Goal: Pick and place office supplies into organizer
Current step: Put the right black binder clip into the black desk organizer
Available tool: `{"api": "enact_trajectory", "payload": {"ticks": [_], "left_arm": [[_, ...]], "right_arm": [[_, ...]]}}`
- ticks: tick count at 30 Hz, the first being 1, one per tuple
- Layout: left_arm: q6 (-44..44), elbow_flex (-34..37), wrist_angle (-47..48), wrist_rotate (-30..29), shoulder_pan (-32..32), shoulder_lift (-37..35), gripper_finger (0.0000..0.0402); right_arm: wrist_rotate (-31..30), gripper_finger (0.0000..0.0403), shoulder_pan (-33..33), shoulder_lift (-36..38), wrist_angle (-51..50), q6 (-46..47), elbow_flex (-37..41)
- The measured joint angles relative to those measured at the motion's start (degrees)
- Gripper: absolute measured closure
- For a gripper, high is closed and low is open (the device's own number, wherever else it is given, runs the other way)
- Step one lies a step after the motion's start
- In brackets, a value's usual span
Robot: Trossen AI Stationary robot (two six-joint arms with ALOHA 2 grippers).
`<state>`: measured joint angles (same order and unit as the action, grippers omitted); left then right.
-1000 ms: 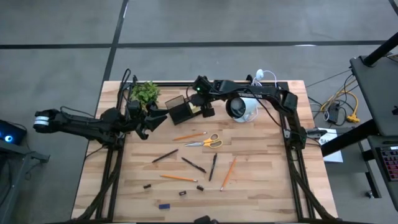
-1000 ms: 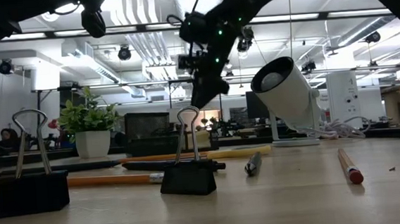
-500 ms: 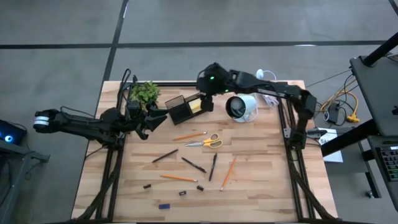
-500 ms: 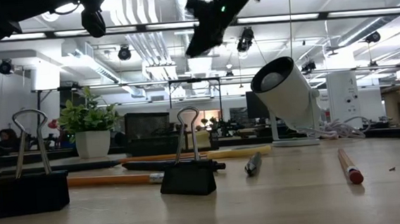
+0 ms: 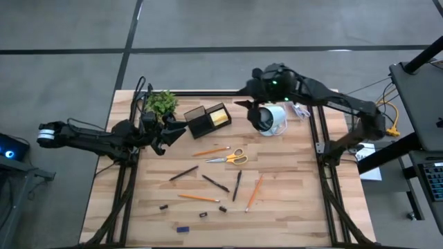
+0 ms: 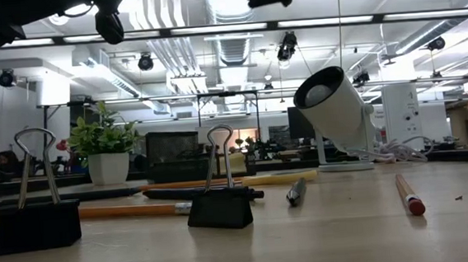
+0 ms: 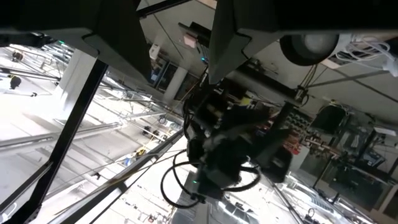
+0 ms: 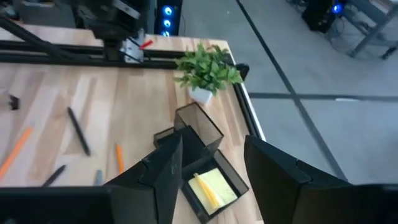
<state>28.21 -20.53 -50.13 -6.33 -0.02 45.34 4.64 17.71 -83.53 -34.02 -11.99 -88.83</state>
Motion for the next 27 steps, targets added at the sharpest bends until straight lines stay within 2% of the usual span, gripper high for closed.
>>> {"api": "enact_trajectory", "payload": {"ticks": [8,16,27], "left_arm": [[0.0,0.0,0.0,0.0,0.0,0.0,0.0256],[0.0,-0.1,0.0,0.0,0.0,0.4,0.0256],[-1.7,-1.3,-0.9,0.0,0.0,5.1,0.0256]], "right_arm": [[0.5,0.0244,-3.8,6.6,0.0,0.2,4.2],[0.2,0.0246,-5.9,11.0,0.2,4.4,9.1],[-0.1,0.0247,-6.0,11.7,0.6,5.6,12.8]]}}
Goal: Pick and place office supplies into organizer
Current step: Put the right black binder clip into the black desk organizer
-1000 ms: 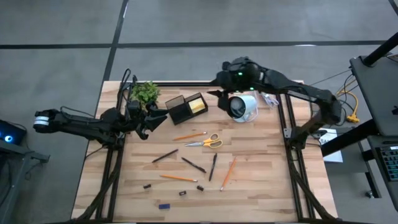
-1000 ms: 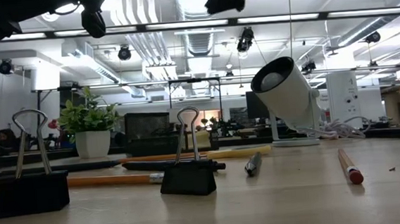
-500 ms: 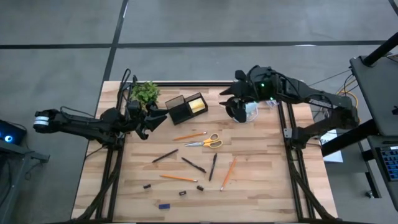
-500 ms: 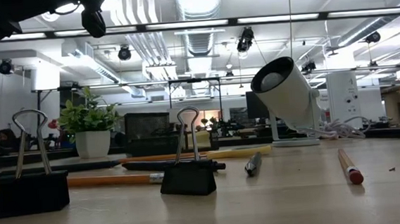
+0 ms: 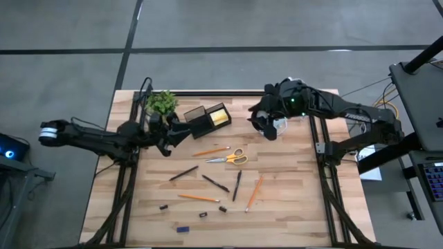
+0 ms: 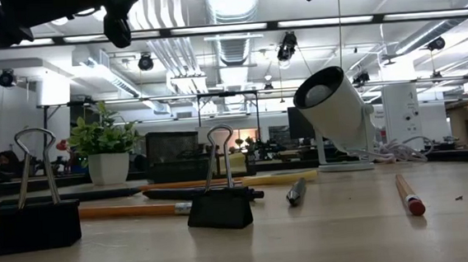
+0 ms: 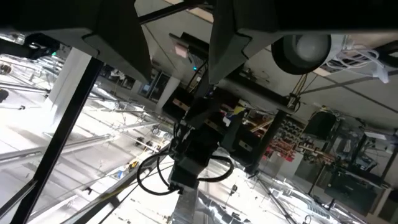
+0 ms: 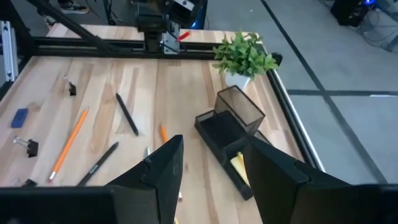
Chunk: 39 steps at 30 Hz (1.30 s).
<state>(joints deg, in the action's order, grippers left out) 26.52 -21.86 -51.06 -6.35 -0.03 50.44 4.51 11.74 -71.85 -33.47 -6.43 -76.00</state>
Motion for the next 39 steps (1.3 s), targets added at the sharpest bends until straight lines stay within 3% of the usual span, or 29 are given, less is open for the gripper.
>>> {"api": "enact_trajectory", "payload": {"ticks": [10,32,39], "left_arm": [[0.0,0.0,-4.3,0.0,0.0,2.4,0.0256],[0.0,0.0,-4.3,0.0,0.0,1.8,0.0256],[-2.9,0.0,-3.6,0.0,-0.1,1.7,0.0256]], "right_arm": [[0.0,0.0255,0.0,-0.1,0.0,-0.2,-0.3],[0.1,0.0255,-0.1,0.2,-0.2,0.5,-0.3],[0.0,0.0257,-0.1,0.2,-0.1,5.5,-0.3]]}}
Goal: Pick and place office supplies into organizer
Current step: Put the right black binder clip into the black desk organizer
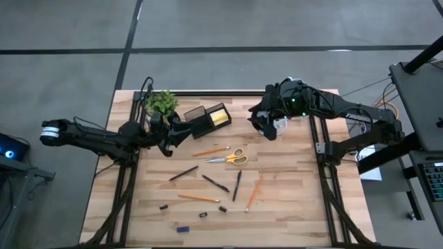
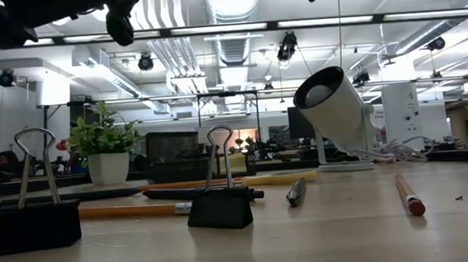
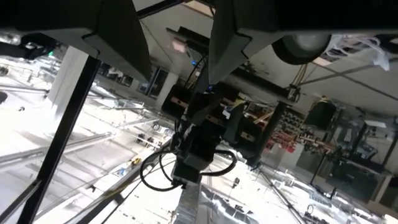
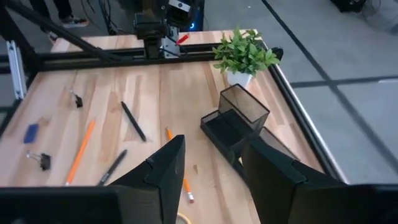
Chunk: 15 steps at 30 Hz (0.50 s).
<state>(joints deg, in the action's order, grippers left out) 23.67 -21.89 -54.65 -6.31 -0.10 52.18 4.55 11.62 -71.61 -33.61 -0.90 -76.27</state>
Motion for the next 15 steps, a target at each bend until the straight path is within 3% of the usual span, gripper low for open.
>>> {"api": "enact_trajectory", "payload": {"ticks": [6,15], "left_arm": [[-2.0,-0.7,6.1,0.1,0.0,-0.6,0.0256],[-4.4,-9.7,38.2,3.0,-0.1,-4.7,0.0256]], "right_arm": [[0.0,0.0257,0.0,0.0,0.0,7.8,0.0],[-0.1,0.0262,-1.0,0.0,0.0,16.2,0.0]]}}
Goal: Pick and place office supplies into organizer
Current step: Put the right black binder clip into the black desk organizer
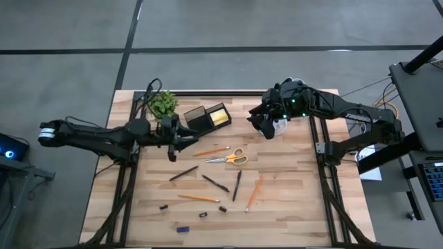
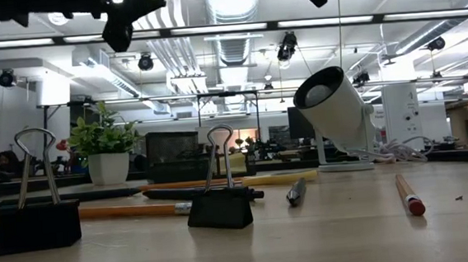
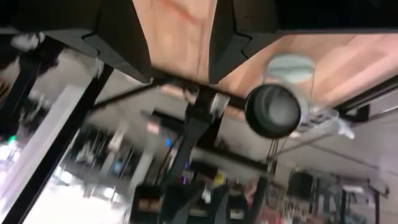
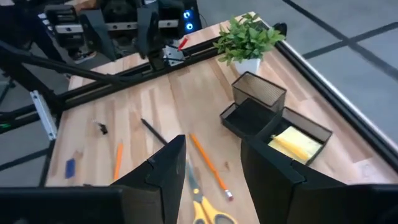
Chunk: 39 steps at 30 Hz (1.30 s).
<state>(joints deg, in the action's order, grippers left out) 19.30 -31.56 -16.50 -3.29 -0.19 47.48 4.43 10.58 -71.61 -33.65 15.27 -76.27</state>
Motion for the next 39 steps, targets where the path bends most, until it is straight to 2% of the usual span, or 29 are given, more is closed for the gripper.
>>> {"api": "enact_trajectory", "payload": {"ticks": [4,10,16,23,30,39], "left_arm": [[-4.2,-3.2,8.7,0.0,-0.3,-2.1,0.0256],[-5.0,-2.8,9.4,0.2,-0.3,-5.4,0.0256],[-4.6,-2.6,9.6,1.2,-0.3,-7.1,0.0256],[-4.6,-2.5,9.5,1.3,-0.3,-7.6,0.0256],[-4.6,-2.5,9.4,1.4,-0.3,-7.1,0.0256],[-4.6,-2.4,9.4,1.4,-0.3,-6.6,0.0256]], "right_arm": [[-0.4,0.0261,-1.8,0.0,0.0,2.4,0.0],[-5.8,0.0264,-5.8,0.0,0.0,4.4,0.0],[-6.1,0.0262,-8.2,-0.2,0.0,9.3,0.0],[-6.0,0.0266,-9.7,-0.9,-1.2,21.8,0.2],[-5.5,0.0266,-11.7,-0.9,-7.0,34.6,0.4],[-5.5,0.0269,-15.8,-0.9,-8.2,46.8,0.5]]}}
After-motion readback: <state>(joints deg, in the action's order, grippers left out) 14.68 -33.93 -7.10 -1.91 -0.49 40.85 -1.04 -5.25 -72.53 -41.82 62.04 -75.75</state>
